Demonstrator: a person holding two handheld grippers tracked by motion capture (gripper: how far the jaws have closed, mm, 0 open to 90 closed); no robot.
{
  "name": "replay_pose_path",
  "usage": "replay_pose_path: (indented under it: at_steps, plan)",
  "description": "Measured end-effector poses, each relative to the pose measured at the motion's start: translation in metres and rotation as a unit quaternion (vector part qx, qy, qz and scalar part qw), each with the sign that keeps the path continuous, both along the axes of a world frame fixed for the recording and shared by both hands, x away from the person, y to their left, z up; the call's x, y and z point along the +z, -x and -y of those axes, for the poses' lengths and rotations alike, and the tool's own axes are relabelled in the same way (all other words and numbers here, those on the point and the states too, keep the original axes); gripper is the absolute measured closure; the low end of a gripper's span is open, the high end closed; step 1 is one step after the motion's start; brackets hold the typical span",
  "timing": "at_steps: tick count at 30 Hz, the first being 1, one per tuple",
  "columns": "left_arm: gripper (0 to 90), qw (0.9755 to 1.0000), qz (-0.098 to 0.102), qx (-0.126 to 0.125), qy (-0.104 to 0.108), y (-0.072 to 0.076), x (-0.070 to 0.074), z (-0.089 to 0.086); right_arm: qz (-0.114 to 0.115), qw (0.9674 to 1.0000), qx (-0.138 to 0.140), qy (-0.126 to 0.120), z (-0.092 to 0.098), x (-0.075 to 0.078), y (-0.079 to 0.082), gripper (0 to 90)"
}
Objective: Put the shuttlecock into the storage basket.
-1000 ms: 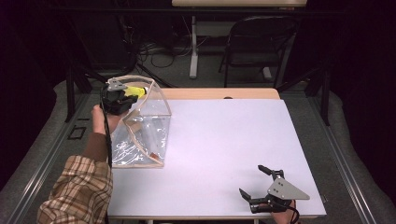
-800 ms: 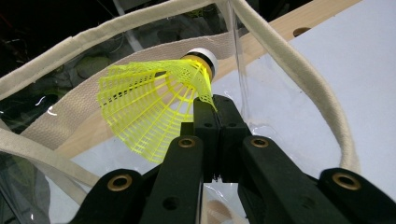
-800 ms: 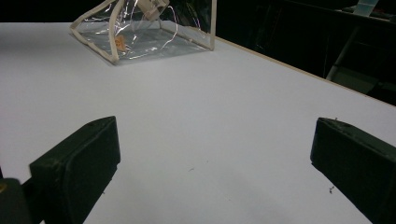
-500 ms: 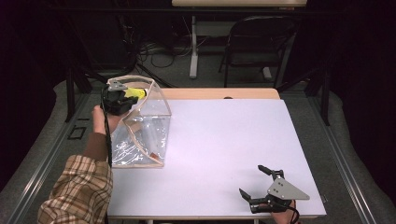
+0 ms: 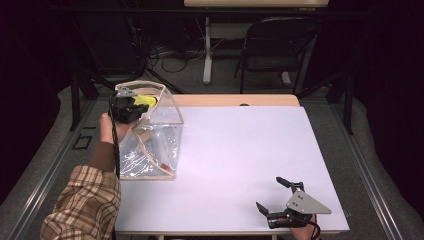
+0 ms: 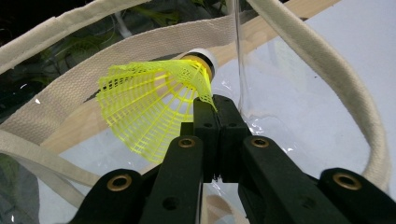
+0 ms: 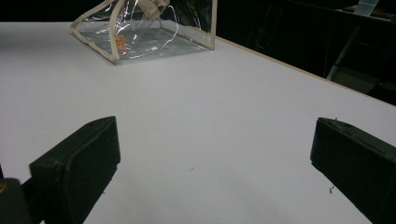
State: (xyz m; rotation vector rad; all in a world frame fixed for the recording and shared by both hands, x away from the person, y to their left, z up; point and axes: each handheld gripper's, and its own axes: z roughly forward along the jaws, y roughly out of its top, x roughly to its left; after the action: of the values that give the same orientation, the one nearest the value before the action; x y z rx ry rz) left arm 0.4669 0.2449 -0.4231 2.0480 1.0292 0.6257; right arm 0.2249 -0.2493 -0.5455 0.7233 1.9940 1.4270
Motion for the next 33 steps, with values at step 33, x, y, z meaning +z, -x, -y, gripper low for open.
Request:
replay_pose_path:
  at_steps: [33]
  plan:
    - [81.9,0.9997,-0.024,-0.003,0.000,-0.0091,-0.0076,-0.0028,-0.002,1.0000,0.001,-0.001,0.0000,-0.0005,-0.0004,1.0]
